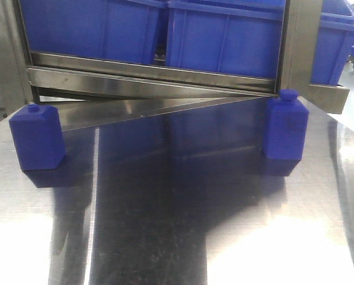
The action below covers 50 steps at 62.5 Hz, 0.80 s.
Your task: Pick and sort blue part to right shelf
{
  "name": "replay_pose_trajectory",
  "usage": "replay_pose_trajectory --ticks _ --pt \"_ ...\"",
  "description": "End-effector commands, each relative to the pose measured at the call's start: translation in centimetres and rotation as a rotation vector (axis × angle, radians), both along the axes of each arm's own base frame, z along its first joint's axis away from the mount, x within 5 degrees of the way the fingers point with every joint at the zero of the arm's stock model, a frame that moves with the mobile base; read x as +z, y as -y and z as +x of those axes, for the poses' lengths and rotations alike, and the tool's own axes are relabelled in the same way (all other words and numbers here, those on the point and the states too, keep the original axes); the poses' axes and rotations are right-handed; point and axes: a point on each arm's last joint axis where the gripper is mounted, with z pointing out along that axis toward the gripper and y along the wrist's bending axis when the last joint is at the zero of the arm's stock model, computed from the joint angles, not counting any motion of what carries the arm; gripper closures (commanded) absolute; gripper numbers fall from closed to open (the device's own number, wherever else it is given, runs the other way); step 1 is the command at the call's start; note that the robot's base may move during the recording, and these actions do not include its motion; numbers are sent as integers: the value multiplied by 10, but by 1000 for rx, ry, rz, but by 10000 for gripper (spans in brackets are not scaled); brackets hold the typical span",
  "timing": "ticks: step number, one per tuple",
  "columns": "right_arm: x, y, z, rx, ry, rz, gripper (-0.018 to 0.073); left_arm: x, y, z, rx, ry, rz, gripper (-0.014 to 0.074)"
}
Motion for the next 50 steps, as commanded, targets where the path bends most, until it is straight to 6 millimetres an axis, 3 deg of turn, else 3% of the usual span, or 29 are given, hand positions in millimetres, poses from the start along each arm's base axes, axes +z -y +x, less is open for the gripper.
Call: replay_pose_trajectory --ticks 1,30,41,50 --pt "17 0 -4 -3 135 -6 522 2 0 -1 -5 90 -6 472" --pt "17 0 -4 -3 135 -6 522 6 1 -2 -8 134 -8 472" --pt "17 0 -4 -3 135 -6 522 23 2 -7 -19 328 -2 471" --pt "17 0 -4 -3 135 -6 522 48 3 -18 -32 550 4 471"
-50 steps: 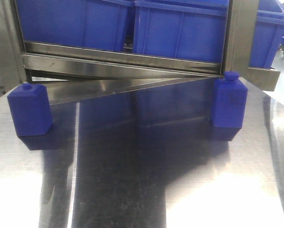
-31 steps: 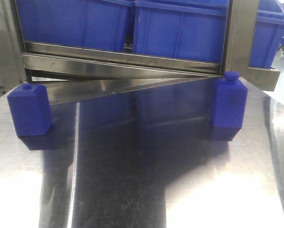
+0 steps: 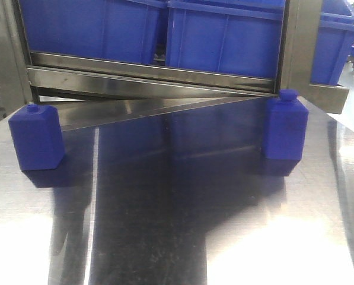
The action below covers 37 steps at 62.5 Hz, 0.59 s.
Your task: Pick and sort blue part to right shelf
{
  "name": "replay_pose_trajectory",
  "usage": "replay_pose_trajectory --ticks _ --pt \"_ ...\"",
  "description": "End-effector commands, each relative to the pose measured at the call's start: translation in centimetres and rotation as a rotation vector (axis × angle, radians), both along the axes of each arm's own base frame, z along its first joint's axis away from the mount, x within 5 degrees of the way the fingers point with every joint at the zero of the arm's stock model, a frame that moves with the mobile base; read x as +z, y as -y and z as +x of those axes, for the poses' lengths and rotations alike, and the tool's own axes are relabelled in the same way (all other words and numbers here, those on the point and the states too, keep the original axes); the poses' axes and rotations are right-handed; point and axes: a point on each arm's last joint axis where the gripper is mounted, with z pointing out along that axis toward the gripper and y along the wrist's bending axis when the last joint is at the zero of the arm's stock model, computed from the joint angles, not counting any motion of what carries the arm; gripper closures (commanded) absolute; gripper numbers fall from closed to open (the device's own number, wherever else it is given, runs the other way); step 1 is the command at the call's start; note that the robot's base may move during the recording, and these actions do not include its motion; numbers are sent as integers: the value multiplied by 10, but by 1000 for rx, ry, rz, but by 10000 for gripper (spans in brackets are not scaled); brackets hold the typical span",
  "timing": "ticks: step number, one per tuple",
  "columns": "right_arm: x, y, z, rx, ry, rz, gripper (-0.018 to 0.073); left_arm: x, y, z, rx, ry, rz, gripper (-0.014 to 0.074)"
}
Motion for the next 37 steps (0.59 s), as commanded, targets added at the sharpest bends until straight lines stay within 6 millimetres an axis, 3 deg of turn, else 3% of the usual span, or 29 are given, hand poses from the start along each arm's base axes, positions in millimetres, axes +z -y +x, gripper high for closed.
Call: replay_pose_trajectory --ticks 1,10,21,28,37 --pt "17 0 -4 -3 135 -6 522 20 1 -12 -9 213 -5 471" --pt "17 0 -4 -3 135 -6 522 62 0 -20 6 120 -9 471" --pt "17 0 -4 -3 135 -6 522 139 -2 -27 27 -29 -19 470" --pt "17 0 -4 -3 135 -6 522 168 -2 -9 -2 -236 -88 462" --pt "17 0 -4 -3 135 -6 522 178 3 28 -74 -447 -190 347"
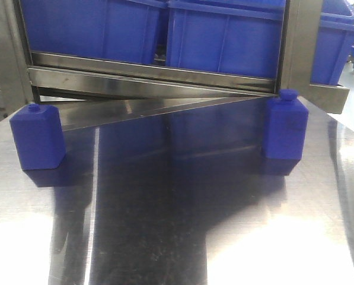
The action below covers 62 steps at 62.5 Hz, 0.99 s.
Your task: Pick and sort blue part to right shelf
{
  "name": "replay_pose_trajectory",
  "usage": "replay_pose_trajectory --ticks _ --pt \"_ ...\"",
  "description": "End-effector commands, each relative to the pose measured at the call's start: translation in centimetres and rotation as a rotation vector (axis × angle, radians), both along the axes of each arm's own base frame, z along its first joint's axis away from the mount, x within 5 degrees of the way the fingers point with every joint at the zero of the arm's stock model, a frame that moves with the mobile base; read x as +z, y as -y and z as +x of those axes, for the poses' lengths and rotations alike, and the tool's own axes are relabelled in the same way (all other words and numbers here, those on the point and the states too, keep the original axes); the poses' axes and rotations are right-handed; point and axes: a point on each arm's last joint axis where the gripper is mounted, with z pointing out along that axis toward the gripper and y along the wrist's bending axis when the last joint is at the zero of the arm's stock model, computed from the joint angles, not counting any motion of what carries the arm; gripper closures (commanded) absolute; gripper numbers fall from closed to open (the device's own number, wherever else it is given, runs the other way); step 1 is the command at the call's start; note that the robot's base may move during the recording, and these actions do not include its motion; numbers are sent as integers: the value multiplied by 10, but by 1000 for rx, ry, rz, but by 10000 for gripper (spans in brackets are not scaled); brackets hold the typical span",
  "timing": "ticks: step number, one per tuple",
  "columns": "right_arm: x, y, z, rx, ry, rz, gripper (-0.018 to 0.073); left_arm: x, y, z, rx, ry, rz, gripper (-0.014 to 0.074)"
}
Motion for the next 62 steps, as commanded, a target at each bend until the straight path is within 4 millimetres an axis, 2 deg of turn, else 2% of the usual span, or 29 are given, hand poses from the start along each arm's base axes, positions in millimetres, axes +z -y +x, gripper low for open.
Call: replay_pose_trajectory --ticks 1,7,16,24,35,42,53,62 --pt "17 0 -4 -3 135 -6 522 13 4 23 -41 -68 -83 323" --pt "17 0 -4 -3 135 -6 522 6 7 48 -71 -183 -143 213" --pt "17 0 -4 -3 135 -6 522 -17 18 84 -175 -417 -236 34" --pt "17 0 -4 -3 135 -6 522 -30 31 112 -308 -517 -317 -55" --pt "17 0 -4 -3 135 -6 522 -45 42 150 -439 -608 -388 -71" --pt "17 0 -4 -3 135 -6 522 -46 47 171 -481 -676 -366 -71" --pt "17 0 -4 -3 135 -6 522 -23 69 198 -544 -663 -214 -63" --pt "17 0 -4 -3 135 -6 522 -8 93 214 -515 -716 -59 -63"
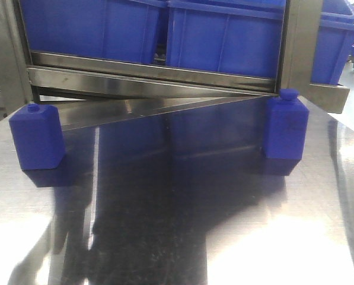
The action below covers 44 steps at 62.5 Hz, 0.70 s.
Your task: Pick and sort blue part to right shelf
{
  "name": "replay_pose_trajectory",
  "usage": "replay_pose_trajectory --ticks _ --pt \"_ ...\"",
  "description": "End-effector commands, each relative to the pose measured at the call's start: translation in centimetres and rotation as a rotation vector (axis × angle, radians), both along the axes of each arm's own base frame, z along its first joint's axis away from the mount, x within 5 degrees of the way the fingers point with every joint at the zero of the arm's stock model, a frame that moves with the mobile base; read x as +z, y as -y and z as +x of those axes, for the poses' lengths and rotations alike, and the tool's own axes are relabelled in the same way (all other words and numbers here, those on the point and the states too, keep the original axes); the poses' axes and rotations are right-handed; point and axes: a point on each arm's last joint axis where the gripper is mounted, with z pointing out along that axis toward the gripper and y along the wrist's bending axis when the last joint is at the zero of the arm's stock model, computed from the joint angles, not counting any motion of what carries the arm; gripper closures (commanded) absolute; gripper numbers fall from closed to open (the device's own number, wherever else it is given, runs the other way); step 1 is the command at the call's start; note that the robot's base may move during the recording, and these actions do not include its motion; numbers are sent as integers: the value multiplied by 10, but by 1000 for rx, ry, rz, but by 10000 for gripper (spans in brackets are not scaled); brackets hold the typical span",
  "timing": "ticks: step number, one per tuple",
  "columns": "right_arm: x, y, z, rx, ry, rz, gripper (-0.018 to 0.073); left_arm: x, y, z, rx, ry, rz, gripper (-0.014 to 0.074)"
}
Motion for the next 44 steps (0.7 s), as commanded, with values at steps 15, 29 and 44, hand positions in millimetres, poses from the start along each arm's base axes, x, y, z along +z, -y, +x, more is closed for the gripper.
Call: replay_pose_trajectory --ticks 15,29,44 --pt "17 0 -4 -3 135 -6 522 9 35 25 195 -191 275 -63" --pt "17 0 -4 -3 135 -6 522 -33 45 44 207 -386 350 -63" --pt "17 0 -4 -3 135 -6 522 -78 54 67 199 -501 414 -63"
